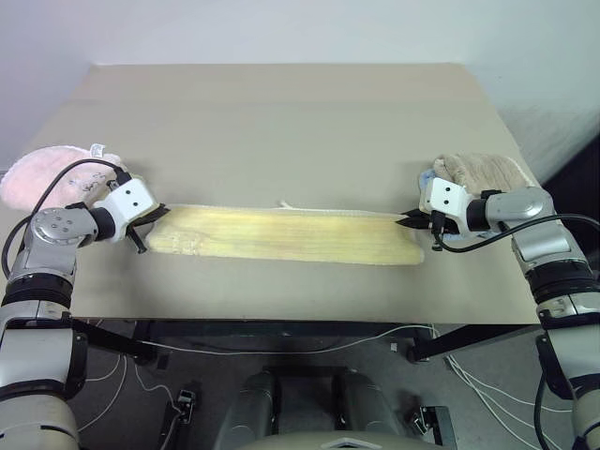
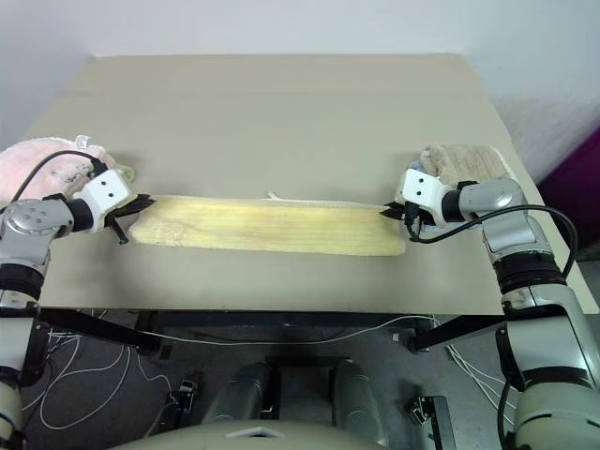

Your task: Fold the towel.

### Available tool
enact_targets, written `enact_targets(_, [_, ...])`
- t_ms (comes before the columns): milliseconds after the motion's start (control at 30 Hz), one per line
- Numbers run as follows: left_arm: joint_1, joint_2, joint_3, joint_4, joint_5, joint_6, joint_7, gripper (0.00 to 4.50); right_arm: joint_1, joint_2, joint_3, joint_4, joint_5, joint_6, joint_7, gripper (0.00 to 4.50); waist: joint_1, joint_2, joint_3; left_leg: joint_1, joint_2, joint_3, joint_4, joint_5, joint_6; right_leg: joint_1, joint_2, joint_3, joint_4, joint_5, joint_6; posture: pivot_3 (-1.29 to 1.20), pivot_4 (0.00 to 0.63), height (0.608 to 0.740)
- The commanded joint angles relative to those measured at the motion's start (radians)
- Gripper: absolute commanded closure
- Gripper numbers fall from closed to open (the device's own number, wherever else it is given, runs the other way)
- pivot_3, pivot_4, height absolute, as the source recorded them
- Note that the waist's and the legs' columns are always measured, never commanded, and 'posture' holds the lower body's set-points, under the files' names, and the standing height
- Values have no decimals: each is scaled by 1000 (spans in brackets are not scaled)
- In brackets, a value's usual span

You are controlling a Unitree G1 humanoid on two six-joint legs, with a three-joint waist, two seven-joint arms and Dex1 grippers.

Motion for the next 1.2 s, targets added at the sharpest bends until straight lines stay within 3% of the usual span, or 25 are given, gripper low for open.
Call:
enact_targets(33, [-36, 15, 15, 43, 4, 0, 26, 3476, -32, -6, -35, 21, -1, -17, -25, 3846, 0, 0, 0, 0, 0, 0, 0, 0, 0, 0, 0, 0, 0, 0, 0, 0, 150, 740])
enact_targets(367, [-36, 14, 77, 47, -58, 14, 36, 152, -6, -48, -103, -58, 13, -27, -73, 497, 2, 0, 0, 0, 0, 0, 0, 0, 0, 0, -1, 0, 0, 0, 0, 0, 150, 740])
enact_targets(433, [-25, 11, 112, 10, -105, 31, 5, 0, 20, -63, -146, -132, 38, 1, -100, 9, 2, 0, 0, -1, 0, 0, 0, 0, 0, -1, -1, 0, 0, 0, 0, 0, 150, 740])
enact_targets(600, [68, 10, 212, -181, -247, 119, -56, 0, 217, -85, -300, -527, 208, 263, -143, 9, 5, 0, 0, -1, 0, -1, 0, 0, 0, 0, -1, 0, 0, 0, 0, 0, 150, 740])
enact_targets(800, [245, 8, 258, -430, -323, 221, -79, 0, 466, -24, -473, -934, 588, 776, -259, 9, 3, 0, -1, -1, 1, -1, 1, 0, 0, 0, -2, 1, 1, 0, 0, 0, 150, 740])
enact_targets(1033, [338, -32, 263, -605, -381, 288, -79, 0, 600, 93, -612, -1124, 965, 1122, -482, 9, 10, -1, -1, 0, 1, -2, 1, 0, 0, 2, -3, 0, 0, 0, 0, 0, 150, 740])
enact_targets(1200, [394, -85, 200, -815, -442, 369, -150, 0, 726, 215, -652, -1140, 1267, 1281, -780, 9, 9, -4, -3, 0, 1, -3, 0, 0, 0, 3, -4, 0, -2, 0, 0, 0, 150, 740])
